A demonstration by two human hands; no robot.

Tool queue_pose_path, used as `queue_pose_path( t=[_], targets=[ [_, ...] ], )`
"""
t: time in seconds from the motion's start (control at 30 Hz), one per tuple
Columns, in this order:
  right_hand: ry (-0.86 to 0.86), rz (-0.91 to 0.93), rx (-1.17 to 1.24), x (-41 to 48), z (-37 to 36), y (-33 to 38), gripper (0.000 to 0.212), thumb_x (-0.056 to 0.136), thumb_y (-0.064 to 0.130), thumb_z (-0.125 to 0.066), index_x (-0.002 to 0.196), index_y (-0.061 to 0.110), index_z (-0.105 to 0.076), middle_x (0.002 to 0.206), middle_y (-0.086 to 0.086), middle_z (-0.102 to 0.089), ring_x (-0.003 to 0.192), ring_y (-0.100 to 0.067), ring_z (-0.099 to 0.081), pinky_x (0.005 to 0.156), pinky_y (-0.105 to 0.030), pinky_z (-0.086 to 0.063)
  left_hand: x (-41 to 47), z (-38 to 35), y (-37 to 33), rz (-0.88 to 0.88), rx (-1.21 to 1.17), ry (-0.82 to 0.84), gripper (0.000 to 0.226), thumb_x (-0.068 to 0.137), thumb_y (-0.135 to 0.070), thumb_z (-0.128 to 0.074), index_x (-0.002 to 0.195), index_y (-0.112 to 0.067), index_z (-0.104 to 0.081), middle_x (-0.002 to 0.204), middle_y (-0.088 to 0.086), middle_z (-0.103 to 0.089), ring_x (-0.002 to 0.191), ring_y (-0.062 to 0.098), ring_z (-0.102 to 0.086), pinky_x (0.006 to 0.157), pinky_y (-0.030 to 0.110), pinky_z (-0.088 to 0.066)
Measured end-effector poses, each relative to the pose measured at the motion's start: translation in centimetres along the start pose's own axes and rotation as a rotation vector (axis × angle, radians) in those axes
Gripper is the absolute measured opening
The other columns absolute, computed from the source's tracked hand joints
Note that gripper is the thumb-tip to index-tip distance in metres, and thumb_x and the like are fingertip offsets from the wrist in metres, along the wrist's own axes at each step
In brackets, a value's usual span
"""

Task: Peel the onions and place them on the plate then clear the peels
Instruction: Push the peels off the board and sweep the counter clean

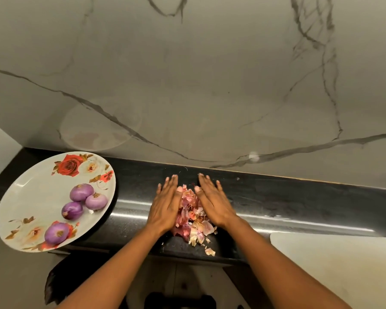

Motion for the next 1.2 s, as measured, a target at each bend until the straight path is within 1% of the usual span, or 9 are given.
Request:
queue_pose_path(
  t=[0.1, 0.17, 0.3, 0.4, 0.5, 0.6, 0.7, 0.87, 1.2],
  targets=[
    [0.035, -0.036, 0.298, -0.6, 0.8, 0.3, 0.065, 0.104, 0.073, -0.023, 0.164, 0.049, -0.014, 0.174, 0.013, -0.015, 0.161, -0.013, -0.006, 0.132, -0.046, -0.010, 0.4, 0.5, -1.0, -0.045, -0.180, 0.098, 0.062, 0.108, -0.061, -0.022, 0.166, -0.038, -0.013, 0.168, -0.021, -0.007, 0.154, -0.001, -0.001, 0.126, 0.029, -0.003],
    [-0.068, -0.064, 0.354, -1.4, 2.1, -0.6, 0.063, 0.106, 0.069, -0.028, 0.164, 0.045, -0.022, 0.173, 0.009, -0.021, 0.161, -0.016, -0.015, 0.132, -0.048, -0.017, 1.4, 1.5, -0.9, -0.108, -0.160, 0.102, 0.063, 0.106, -0.060, -0.021, 0.165, -0.039, -0.015, 0.170, -0.020, -0.009, 0.157, -0.002, -0.006, 0.128, 0.030, -0.006],
    [-0.261, -0.188, 0.114, -3.5, 3.2, -4.1, 0.068, 0.109, 0.063, -0.022, 0.167, 0.028, -0.018, 0.175, 0.006, -0.012, 0.158, -0.005, 0.001, 0.130, -0.038, 0.001, 4.3, 3.3, 0.3, -0.110, -0.014, 0.160, 0.059, 0.111, -0.052, -0.022, 0.166, -0.032, -0.016, 0.170, -0.016, -0.011, 0.157, 0.000, -0.004, 0.128, 0.029, 0.003],
    [-0.189, -0.175, -0.063, -4.4, 1.0, -4.9, 0.081, 0.102, 0.074, -0.004, 0.167, 0.027, -0.003, 0.175, 0.006, 0.000, 0.160, -0.007, 0.011, 0.130, -0.039, 0.011, 5.8, 2.8, 0.6, -0.168, 0.123, 0.265, 0.063, 0.107, -0.056, -0.017, 0.165, -0.032, -0.017, 0.174, -0.010, -0.014, 0.159, 0.003, -0.002, 0.133, 0.043, 0.005],
    [-0.085, -0.041, -0.054, -4.4, -1.0, -2.9, 0.067, 0.109, 0.063, -0.013, 0.166, 0.032, 0.005, 0.174, 0.011, 0.004, 0.160, -0.003, 0.012, 0.133, -0.042, 0.009, 5.4, 1.8, -0.7, -0.228, 0.110, 0.348, 0.061, 0.108, -0.057, -0.018, 0.164, -0.034, -0.024, 0.172, -0.011, -0.018, 0.157, 0.000, -0.001, 0.133, 0.045, 0.005],
    [-0.106, 0.023, 0.058, -5.7, -0.8, -1.2, 0.075, 0.107, 0.068, -0.025, 0.167, 0.034, 0.007, 0.174, 0.014, 0.008, 0.159, 0.001, 0.013, 0.133, -0.040, 0.005, 4.3, 2.0, -1.2, -0.204, 0.007, 0.402, 0.051, 0.110, -0.060, -0.024, 0.160, -0.050, -0.029, 0.170, -0.014, -0.019, 0.156, 0.002, -0.008, 0.132, 0.041, -0.002],
    [-0.098, 0.097, -0.060, -9.4, -0.4, -0.4, 0.096, 0.099, 0.077, -0.040, 0.165, 0.035, 0.016, 0.172, 0.016, 0.024, 0.157, 0.001, 0.024, 0.128, -0.029, 0.014, 2.8, 4.2, -0.3, -0.135, -0.147, 0.220, 0.055, 0.101, -0.074, -0.025, 0.155, -0.062, -0.030, 0.171, -0.011, -0.027, 0.158, 0.010, -0.021, 0.130, 0.045, -0.017],
    [-0.031, 0.164, -0.352, -11.4, -1.8, -1.3, 0.124, 0.083, 0.097, -0.041, 0.161, 0.031, 0.030, 0.168, 0.011, 0.038, 0.156, -0.009, 0.032, 0.130, -0.041, 0.016, -3.2, 4.7, 1.2, 0.032, -0.349, -0.213, 0.065, 0.101, -0.069, -0.026, 0.161, -0.044, -0.032, 0.170, -0.018, -0.027, 0.157, 0.002, -0.020, 0.129, 0.039, -0.018],
    [-0.106, 0.262, -0.258, -4.8, -0.9, 0.2, 0.116, 0.088, 0.086, -0.052, 0.166, 0.032, 0.015, 0.173, 0.008, 0.028, 0.160, -0.012, 0.025, 0.131, -0.044, 0.010, -6.1, -3.0, 0.1, 0.123, -0.301, -0.381, 0.075, 0.100, -0.072, -0.016, 0.167, -0.038, -0.017, 0.175, -0.018, -0.009, 0.161, 0.002, -0.002, 0.132, 0.051, -0.011]
  ],
)
Point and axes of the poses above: each hand's wrist, its own x-axis towards the middle knuckle, its own z-axis out of the back of the hand, y = z × x, the point moved 3 cm from there along x, towards the middle knuckle
